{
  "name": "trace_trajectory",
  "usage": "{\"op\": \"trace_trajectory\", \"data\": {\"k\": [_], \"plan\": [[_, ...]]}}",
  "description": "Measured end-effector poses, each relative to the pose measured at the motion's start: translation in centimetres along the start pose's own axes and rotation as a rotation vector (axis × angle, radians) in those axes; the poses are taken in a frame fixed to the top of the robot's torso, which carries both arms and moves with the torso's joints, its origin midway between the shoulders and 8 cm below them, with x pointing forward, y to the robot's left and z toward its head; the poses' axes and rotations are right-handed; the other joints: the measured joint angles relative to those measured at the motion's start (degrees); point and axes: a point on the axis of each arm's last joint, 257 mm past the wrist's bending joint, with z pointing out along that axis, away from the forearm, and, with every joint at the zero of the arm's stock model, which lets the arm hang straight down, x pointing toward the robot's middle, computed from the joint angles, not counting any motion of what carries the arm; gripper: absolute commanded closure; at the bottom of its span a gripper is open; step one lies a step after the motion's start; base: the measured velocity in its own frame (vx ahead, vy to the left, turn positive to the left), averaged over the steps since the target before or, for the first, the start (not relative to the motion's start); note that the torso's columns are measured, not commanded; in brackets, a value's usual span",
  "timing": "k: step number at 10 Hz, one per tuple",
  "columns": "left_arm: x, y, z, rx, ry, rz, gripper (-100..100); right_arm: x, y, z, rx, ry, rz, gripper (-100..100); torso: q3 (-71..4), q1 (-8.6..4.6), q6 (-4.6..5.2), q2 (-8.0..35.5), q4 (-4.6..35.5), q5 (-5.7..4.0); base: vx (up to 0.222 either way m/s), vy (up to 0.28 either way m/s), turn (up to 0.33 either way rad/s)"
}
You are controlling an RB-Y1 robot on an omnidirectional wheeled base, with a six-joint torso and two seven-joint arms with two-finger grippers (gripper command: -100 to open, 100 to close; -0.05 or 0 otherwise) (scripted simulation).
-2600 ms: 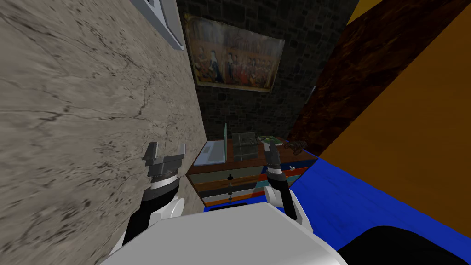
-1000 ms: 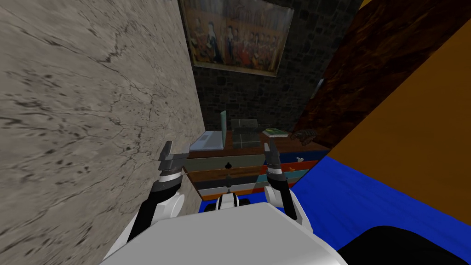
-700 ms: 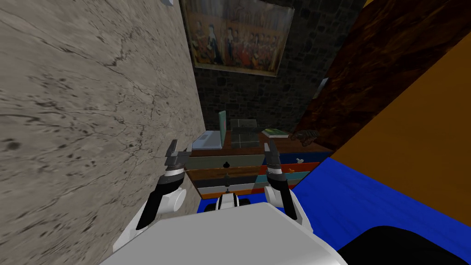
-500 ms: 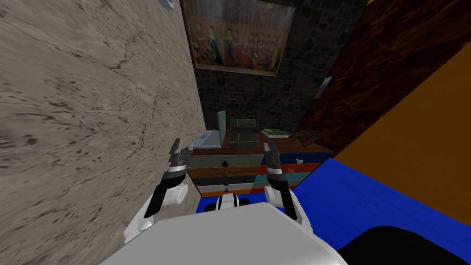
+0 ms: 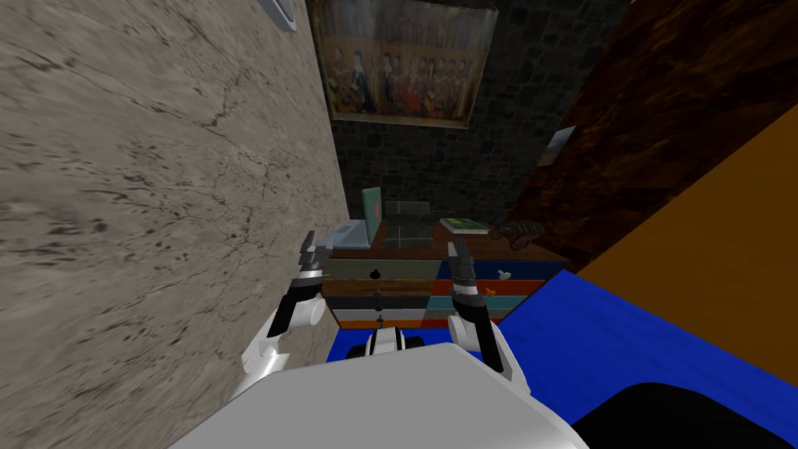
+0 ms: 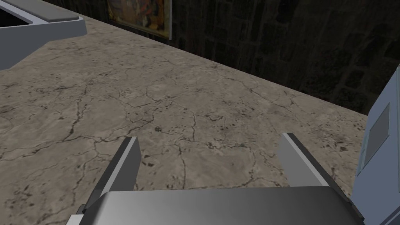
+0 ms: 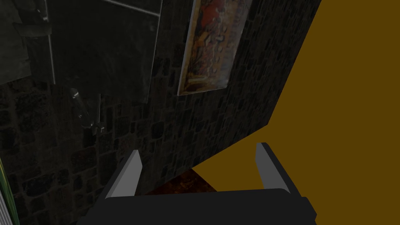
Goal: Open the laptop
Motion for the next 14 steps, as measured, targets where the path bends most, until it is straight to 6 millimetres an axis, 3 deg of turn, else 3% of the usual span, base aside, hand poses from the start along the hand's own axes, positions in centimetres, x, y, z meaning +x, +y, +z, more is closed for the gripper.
{"op": "trace_trajectory", "data": {"k": [4, 14], "plan": [[-1.3, 3.3, 2.2, -0.041, -0.030, -0.041, -100, 0.0, 0.0, 0.0, 0.000, 0.000, 0.000, 0, 0.02, -0.26, 0.00, 0.04, 0.01, -0.08, -0.039, -0.097, 0.078], [-2.9, 9.1, 7.5, -0.130, -0.093, -0.137, -100, 0.0, 0.0, 0.0, 0.000, 0.000, 0.000, 0, 0.03, -0.13, 0.00, 0.06, 0.01, -0.04, -0.040, -0.070, 0.066]]}}
